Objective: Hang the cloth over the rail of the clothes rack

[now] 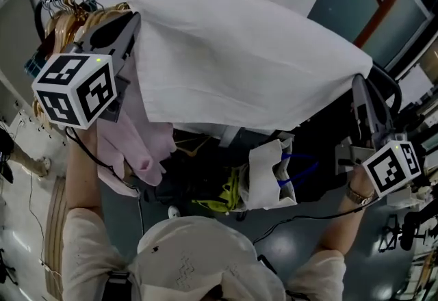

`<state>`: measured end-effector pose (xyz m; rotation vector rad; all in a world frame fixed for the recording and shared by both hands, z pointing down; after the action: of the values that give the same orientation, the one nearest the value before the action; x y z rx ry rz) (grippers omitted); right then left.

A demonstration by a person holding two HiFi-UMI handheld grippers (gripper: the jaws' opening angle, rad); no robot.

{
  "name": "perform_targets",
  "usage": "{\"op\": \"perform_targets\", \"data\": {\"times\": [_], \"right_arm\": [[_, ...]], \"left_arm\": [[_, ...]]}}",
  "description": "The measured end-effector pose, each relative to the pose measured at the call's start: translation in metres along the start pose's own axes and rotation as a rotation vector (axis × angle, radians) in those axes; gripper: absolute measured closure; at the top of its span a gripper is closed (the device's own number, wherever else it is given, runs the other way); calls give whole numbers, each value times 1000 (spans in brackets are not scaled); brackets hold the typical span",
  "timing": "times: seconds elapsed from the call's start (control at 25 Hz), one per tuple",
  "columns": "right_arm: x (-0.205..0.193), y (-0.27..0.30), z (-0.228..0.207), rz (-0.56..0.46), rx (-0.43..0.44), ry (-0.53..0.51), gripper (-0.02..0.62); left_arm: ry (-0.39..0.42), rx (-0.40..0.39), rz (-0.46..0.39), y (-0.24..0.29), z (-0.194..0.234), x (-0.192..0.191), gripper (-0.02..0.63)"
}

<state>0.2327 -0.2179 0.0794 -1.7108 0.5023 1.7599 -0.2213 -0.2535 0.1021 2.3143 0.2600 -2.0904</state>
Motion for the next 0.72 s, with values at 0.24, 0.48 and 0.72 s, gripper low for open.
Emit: {"op": "perform_targets", "data": {"times": [0.24, 0.48, 0.72], "right_arm": [[26, 7, -1, 8, -24, -42, 574], [12, 7, 0, -5, -106, -50, 569], [3, -9, -2, -42, -252, -102, 476]], "left_arm": [[2, -20, -2, 7, 9, 25, 586], [41, 51, -75, 2, 6, 21, 584], [177, 302, -169, -7, -4, 3, 505]]}}
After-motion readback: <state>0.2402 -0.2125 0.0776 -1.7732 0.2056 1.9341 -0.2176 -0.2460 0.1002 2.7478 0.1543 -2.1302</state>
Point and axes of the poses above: the fingertips, and each gripper's own axes: y forward along the fingers, z to its left, x out of its top, the point moved 9 cm from there along -y, backward along the fingers, and after that the axes turned 11 degrees about x, right-handed, at the moved point
